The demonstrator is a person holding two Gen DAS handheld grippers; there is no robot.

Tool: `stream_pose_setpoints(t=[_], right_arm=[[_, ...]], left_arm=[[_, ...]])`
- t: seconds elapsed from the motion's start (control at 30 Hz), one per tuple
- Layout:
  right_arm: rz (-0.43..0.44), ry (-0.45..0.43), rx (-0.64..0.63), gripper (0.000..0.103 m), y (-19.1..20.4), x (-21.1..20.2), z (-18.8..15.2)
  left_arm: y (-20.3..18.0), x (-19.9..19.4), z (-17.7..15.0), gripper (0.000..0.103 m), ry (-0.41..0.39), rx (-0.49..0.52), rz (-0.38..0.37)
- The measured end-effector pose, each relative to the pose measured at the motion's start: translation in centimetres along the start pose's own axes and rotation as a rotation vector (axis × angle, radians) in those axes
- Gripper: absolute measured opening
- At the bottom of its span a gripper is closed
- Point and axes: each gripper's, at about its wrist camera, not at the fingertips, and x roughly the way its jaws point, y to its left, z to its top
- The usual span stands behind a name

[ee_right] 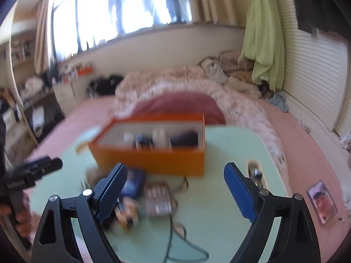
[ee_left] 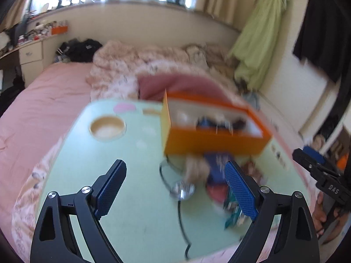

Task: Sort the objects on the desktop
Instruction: 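Lower red box into orange box, right gripper, while left drops plastic bag in, then grasp the cartoon keychain figure on the table with the right gripper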

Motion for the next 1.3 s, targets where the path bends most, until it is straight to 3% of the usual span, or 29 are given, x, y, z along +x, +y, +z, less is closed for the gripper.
stream_pose_setpoints(t=[0.1,0.13,0.17,0.2,0.23,0.5,0.53,0.6,0.63,0.67,0.8,0.93,1.0,1.1,1.3], right_arm=[[-0.043,0.144,-0.099,0.09,1.1,2.6,-4.2],[-0.037,0.232,-0.109,0.09,1.0,3.9,-5.3],[-0.007,0.294,-0.098,0.094,0.7,4.7,-5.7],[0.028,0.306,-0.073,0.097,0.2,4.7,-5.5],[0.008,0.324,-0.083,0.103,-0.1,4.8,-5.4],[0.015,0.297,-0.08,0.103,-0.5,3.8,-5.7],[0.022,0.288,-0.078,0.099,-0.4,3.5,-5.7],[0.054,0.252,-0.078,0.072,-0.1,3.0,-5.7],[0.075,0.238,-0.082,0.053,0.3,2.9,-5.9],[0.082,0.228,-0.087,0.046,0.8,3.1,-5.8],[0.135,0.146,-0.081,0.045,2.1,1.9,-3.9],[0.195,0.167,-0.021,0.046,4.0,3.3,-1.6],[0.161,0.182,-0.056,0.046,5.1,4.7,-1.1],[0.055,0.272,-0.107,0.047,6.3,7.2,-2.2],[-0.102,0.235,-0.4,0.047,10.6,6.2,-4.5]], left_arm=[[0.0,2.5,-3.7,0.091,0.123,0.057,0.088],[0.0,3.3,-4.7,0.094,0.144,0.08,0.129],[-0.7,3.2,-5.7,0.103,0.094,0.142,0.218],[-0.8,3.0,-6.0,0.103,0.078,0.142,0.211],[-0.7,2.9,-6.0,0.103,0.083,0.137,0.199],[-0.1,3.1,-6.1,0.103,0.092,0.109,0.188],[-0.1,3.1,-6.1,0.103,0.092,0.109,0.188],[-0.1,3.1,-6.2,0.103,0.092,0.11,0.187],[-0.1,3.1,-6.1,0.103,0.092,0.109,0.187],[0.0,3.0,-6.2,0.103,0.091,0.108,0.186],[0.2,2.9,-6.2,0.103,0.09,0.108,0.186],[0.2,2.9,-6.2,0.103,0.09,0.108,0.185],[0.2,2.8,-6.2,0.103,0.089,0.109,0.184],[0.2,2.8,-6.2,0.103,0.091,0.11,0.184],[-0.6,2.6,-5.5,0.103,0.09,0.114,0.185]])
